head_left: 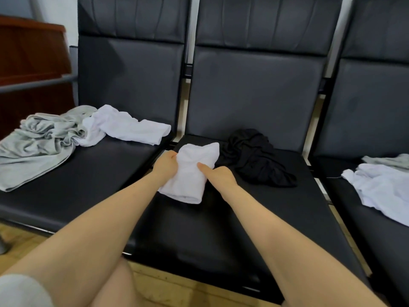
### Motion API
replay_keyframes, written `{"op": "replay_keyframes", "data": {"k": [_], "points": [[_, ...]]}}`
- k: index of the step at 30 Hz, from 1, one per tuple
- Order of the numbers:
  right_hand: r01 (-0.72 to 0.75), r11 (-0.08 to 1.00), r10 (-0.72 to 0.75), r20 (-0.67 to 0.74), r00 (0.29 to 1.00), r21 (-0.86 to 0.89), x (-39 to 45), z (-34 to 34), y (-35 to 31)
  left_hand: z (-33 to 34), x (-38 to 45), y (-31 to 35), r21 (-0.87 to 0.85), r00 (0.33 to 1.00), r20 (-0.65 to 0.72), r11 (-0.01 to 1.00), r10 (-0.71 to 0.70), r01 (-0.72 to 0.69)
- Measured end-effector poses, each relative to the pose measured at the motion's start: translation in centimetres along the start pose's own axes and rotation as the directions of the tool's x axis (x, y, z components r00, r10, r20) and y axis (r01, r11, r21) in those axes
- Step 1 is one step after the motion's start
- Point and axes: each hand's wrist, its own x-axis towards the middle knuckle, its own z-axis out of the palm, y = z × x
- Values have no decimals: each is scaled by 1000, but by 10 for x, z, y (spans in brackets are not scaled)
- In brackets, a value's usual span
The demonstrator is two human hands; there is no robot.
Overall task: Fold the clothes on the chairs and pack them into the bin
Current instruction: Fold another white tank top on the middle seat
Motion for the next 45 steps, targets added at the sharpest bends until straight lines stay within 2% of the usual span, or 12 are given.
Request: {"op": "replay_keyframes", "data": {"k": [5,8,12,15,19,24,27,31,34,36,40,45], "points": [[-114,880,48,152,987,462,-7,5,-11,0,5,6,-13,993,49,994,-103,104],[-217,772,120,198,973,597,-6,7,-11,-3,3,5,-126,985,102,981,-138,150],[-316,830,173,326,929,460,-8,3,-24,-5,-5,4,-130,991,101,986,-91,104],[-245,891,173,213,962,382,-3,-10,-15,-4,-12,4,68,997,72,998,-2,-3],[-130,958,117,67,991,255,-6,-27,3,4,-20,9,152,984,171,988,-39,12],[-28,951,15,43,999,307,-11,-51,0,8,-32,18,-67,948,277,981,-159,184],[-2,905,-14,34,999,426,-17,-65,-13,2,-39,22,-338,889,418,876,-187,344],[-67,859,13,110,994,507,-29,-82,-23,-2,-47,38,-601,743,667,554,-48,576],[-74,857,-27,187,982,510,-32,-85,-23,-4,-48,55,-751,786,618,292,-5,592],[-84,861,-45,240,970,502,-31,-84,-21,-7,-46,60,-838,862,503,208,-67,505],[-73,921,-54,312,949,382,-29,-73,-17,-15,-39,55,-908,940,333,245,-68,340],[-112,960,-32,496,868,257,-26,-49,-6,-29,-28,45,-935,971,203,271,-126,230]]}}
